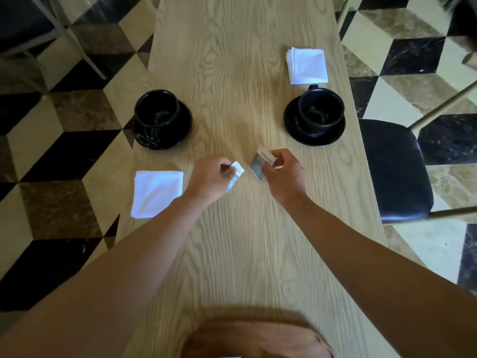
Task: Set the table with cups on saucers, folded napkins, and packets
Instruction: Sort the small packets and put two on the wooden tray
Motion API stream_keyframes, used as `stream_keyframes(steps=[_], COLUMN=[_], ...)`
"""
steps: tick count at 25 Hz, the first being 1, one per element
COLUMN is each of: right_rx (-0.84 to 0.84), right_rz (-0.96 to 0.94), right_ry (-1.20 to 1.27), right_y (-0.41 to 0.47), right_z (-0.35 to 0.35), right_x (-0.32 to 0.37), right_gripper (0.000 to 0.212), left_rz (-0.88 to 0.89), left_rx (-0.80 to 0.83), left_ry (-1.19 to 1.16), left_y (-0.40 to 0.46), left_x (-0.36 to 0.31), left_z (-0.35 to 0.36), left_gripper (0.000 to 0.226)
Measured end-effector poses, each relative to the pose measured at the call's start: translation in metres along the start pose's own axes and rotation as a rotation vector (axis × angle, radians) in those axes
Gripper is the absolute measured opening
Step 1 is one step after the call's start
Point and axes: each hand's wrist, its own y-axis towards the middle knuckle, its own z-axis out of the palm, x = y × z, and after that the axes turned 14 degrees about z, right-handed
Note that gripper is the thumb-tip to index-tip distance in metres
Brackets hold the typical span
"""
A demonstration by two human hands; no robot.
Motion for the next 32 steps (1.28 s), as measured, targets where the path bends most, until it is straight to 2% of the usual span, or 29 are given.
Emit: stream_keyframes(steps=[3, 6, 9, 11, 15, 17, 19, 24, 26, 32], right_rx=[0.018, 0.02, 0.033, 0.066, 0.108, 0.119, 0.109, 0.082, 0.09, 0.023], right_rz=[0.073, 0.169, 0.264, 0.3, 0.373, 0.393, 0.41, 0.427, 0.41, 0.342], right_ry=[0.065, 0.145, 0.213, 0.185, 0.123, 0.15, 0.146, 0.018, -0.042, -0.259], right_y=[-0.044, -0.098, -0.158, -0.196, -0.254, -0.272, -0.284, -0.301, -0.305, -0.31], right_z=[-0.021, -0.04, -0.051, -0.056, -0.061, -0.067, -0.072, -0.077, -0.075, -0.072], right_x=[-0.022, -0.052, -0.087, -0.111, -0.143, -0.154, -0.163, -0.186, -0.19, -0.186], right_gripper=[0.018, 0.021, 0.018, 0.014, 0.015, 0.021, 0.018, 0.016, 0.015, 0.013], left_rz=[-0.134, -0.299, -0.401, -0.43, -0.477, -0.475, -0.491, -0.607, -0.646, -0.576], left_rx=[-0.067, -0.194, -0.194, -0.176, -0.129, -0.076, -0.043, -0.031, -0.042, -0.047], left_ry=[-0.144, -0.431, -0.693, -0.765, -0.727, -0.715, -0.688, -0.667, -0.662, -0.506], left_y=[-0.043, -0.108, -0.183, -0.225, -0.285, -0.304, -0.319, -0.345, -0.352, -0.363], left_x=[-0.01, -0.023, -0.033, -0.039, -0.047, -0.048, -0.047, -0.044, -0.042, -0.035], left_z=[-0.01, -0.012, -0.004, 0.002, 0.011, 0.011, 0.011, 0.024, 0.031, 0.041], left_gripper=[0.027, 0.019, 0.017, 0.014, 0.011, 0.015, 0.019, 0.007, 0.009, 0.008])
